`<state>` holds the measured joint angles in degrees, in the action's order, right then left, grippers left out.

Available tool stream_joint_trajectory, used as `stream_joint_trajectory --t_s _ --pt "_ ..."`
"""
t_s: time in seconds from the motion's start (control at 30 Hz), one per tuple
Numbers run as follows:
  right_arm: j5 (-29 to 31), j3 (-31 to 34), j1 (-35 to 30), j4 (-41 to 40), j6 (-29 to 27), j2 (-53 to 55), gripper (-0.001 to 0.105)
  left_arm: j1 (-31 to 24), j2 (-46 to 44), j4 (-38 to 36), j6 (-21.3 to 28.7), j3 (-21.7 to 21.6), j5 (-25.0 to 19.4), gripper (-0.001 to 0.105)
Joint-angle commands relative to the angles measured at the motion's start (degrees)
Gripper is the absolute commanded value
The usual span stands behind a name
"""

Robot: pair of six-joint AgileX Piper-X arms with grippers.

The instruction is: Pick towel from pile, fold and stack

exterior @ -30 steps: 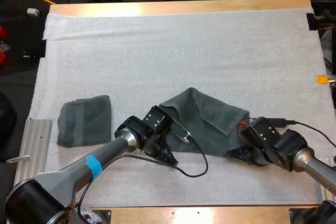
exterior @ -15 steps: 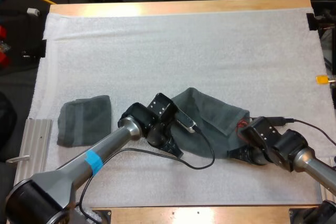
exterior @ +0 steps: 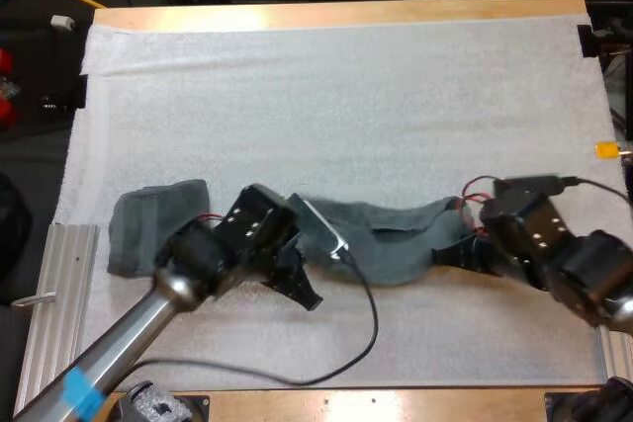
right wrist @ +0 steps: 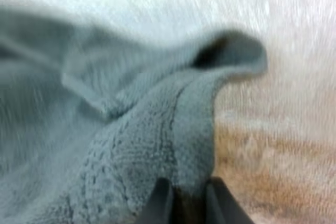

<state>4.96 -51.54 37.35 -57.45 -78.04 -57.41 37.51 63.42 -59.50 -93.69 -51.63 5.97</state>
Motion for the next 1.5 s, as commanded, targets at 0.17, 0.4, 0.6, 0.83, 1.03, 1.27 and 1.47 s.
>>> stream_joint_trajectory --t_s 0.17,0.4,0.6,0.83,1.03,1.27,1.47 --pt "-0.4 -8.2 0.2 -10.4 -0.6 2.0 0.000 0.3 -6.5 -7.7 0.2 -5.2 -1.5 0.000" --pt "-10.6 -13.5 0.6 -17.4 -0.6 2.1 0.000 0.3 -8.7 -13.3 0.1 -14.0 -1.5 0.000" --pt "-10.3 -19.5 5.5 -20.3 -0.1 2.2 0.000 0.3 -8.8 -18.9 0.1 -19.7 -1.5 0.000" --pt "-10.3 -23.8 12.3 -24.6 3.2 2.3 0.000 0.3 -9.0 -25.0 -0.9 -22.9 -1.1 0.000" --pt "-7.4 -23.8 14.9 -25.9 3.9 1.6 0.000 0.3 -8.9 -25.3 -0.4 -22.3 -1.1 0.000" --pt "7.3 -23.8 14.9 -20.1 0.4 -7.5 0.000 0.1 -4.9 -10.6 0.2 -16.2 -1.6 0.000" --pt "8.7 -23.8 9.1 -12.6 -3.3 -17.4 0.000 -5.2 2.7 -4.3 0.1 -15.2 -1.4 0.000"
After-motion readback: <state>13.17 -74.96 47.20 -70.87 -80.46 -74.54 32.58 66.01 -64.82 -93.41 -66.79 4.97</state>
